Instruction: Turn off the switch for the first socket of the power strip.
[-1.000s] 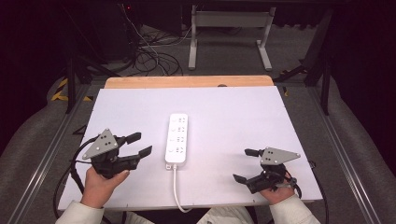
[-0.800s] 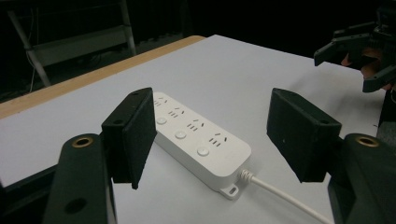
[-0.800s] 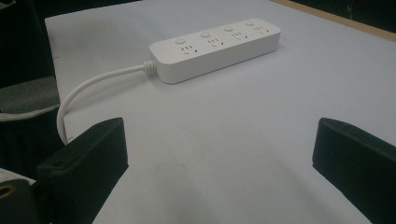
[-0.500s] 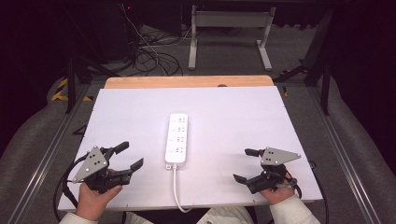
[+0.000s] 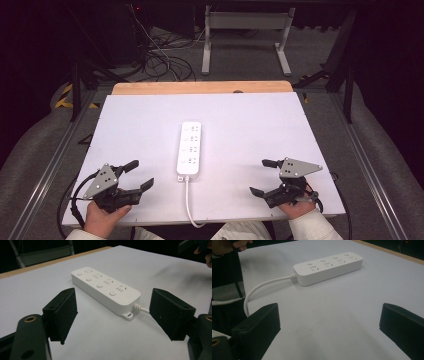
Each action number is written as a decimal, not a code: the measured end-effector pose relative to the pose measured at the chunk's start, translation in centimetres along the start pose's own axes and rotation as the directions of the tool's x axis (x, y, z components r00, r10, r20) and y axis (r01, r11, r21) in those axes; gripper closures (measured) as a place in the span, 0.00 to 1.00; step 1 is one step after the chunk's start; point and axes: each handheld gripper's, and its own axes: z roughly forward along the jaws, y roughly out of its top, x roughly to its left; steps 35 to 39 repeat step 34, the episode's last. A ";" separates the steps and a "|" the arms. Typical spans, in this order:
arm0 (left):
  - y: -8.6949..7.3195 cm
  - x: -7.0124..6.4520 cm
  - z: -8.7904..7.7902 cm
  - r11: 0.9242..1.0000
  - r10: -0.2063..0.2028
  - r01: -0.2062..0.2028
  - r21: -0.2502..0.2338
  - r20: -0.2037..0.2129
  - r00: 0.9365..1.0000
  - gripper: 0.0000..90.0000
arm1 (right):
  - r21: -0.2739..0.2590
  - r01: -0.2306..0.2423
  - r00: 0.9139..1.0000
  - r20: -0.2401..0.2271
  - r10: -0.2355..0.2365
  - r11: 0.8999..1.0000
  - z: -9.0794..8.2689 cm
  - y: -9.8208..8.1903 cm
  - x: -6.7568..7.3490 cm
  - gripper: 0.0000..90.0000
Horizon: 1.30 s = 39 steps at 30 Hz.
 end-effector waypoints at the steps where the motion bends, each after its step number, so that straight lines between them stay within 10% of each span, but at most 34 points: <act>1: -0.2 0.1 0.0 1.000 0.002 -0.002 0.013 0.000 1.000 0.25 | 0.000 0.000 1.000 0.000 0.000 1.000 0.0 0.0 0.0 0.04; 10: -1.6 0.7 0.6 0.995 -0.021 0.021 0.102 -0.002 1.000 0.26 | -0.002 0.001 1.000 -0.002 -0.001 1.000 0.0 0.0 0.0 0.04; 27: -0.8 0.4 -0.3 0.999 0.036 -0.035 0.039 -0.024 0.999 0.21 | 0.002 0.003 1.000 -0.007 -0.003 1.000 0.2 0.0 0.0 0.04; 39: -0.7 0.6 -0.6 0.999 -0.015 0.015 0.029 -0.013 1.000 0.21 | 0.000 0.000 1.000 -0.008 0.000 1.000 0.1 0.0 0.0 0.04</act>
